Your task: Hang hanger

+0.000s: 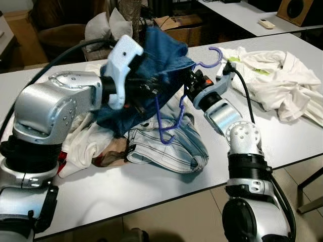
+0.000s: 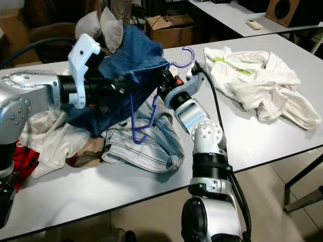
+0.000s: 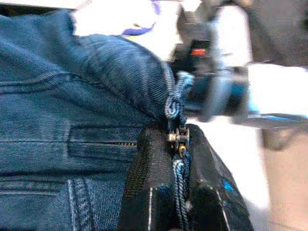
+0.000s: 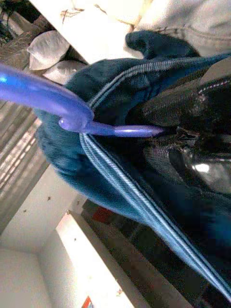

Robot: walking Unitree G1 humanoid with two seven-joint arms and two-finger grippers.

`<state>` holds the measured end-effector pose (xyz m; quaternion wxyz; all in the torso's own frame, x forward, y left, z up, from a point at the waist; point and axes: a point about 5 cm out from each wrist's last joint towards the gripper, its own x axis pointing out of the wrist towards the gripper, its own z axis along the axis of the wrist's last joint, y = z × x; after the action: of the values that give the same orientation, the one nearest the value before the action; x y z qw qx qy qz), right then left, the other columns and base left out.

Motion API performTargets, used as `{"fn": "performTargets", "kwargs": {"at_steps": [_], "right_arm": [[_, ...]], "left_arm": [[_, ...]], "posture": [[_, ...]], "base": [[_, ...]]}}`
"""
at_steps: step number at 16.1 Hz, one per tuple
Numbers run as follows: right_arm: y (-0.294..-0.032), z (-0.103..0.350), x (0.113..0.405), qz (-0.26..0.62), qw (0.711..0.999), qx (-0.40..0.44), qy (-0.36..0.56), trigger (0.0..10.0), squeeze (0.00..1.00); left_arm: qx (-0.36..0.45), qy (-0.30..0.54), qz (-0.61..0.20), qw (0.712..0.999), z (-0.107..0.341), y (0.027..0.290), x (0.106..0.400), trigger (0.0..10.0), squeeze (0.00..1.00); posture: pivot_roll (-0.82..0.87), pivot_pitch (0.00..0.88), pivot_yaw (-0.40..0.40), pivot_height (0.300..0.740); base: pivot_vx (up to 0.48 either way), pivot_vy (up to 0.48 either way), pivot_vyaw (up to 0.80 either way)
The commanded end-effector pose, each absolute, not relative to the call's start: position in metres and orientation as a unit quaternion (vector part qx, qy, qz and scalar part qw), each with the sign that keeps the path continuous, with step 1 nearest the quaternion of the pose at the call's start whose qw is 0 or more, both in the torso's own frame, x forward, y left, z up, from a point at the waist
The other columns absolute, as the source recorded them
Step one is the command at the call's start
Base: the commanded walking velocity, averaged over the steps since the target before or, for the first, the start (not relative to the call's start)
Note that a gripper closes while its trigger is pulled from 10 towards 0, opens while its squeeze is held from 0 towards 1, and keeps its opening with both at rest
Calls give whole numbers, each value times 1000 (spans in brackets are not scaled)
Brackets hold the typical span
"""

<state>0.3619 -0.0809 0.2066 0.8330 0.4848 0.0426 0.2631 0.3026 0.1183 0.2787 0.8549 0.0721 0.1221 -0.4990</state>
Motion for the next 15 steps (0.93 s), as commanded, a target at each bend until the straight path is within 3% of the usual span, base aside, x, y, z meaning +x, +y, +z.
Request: {"fn": "performTargets", "kwargs": {"at_steps": [1, 4, 6, 11, 14, 15], "right_arm": [[-74, 219, 366, 267, 830, 489, 19, 10000, 0], [-57, 224, 370, 274, 815, 511, 18, 10000, 0], [-55, 227, 374, 256, 810, 528, -8, 10000, 0], [-48, 218, 381, 197, 846, 494, -47, 10000, 0], [-50, 220, 384, 167, 866, 463, -84, 10000, 0], [-53, 220, 383, 151, 889, 417, -111, 10000, 0]], "left_arm": [[46, 118, -552, 824, 288, 110, 290, 0, 0], [-22, 101, -591, 800, 300, 96, 286, 0, 0], [-69, 81, -585, 804, 312, 93, 291, 0, 0], [-193, 48, -610, 767, 344, 78, 292, 0, 0], [-193, 62, -572, 795, 340, 77, 299, 0, 0], [-217, 46, -549, 806, 346, 78, 304, 0, 0]], "posture": [[22, 0, 90, 740], [28, 0, 86, 740], [28, 0, 85, 740], [38, 0, 73, 740], [37, 0, 78, 740], [36, 0, 77, 740]], "base": [[0, 0, 0], [0, 0, 0], [0, 0, 0], [0, 0, 0], [0, 0, 0], [0, 0, 0]]}}
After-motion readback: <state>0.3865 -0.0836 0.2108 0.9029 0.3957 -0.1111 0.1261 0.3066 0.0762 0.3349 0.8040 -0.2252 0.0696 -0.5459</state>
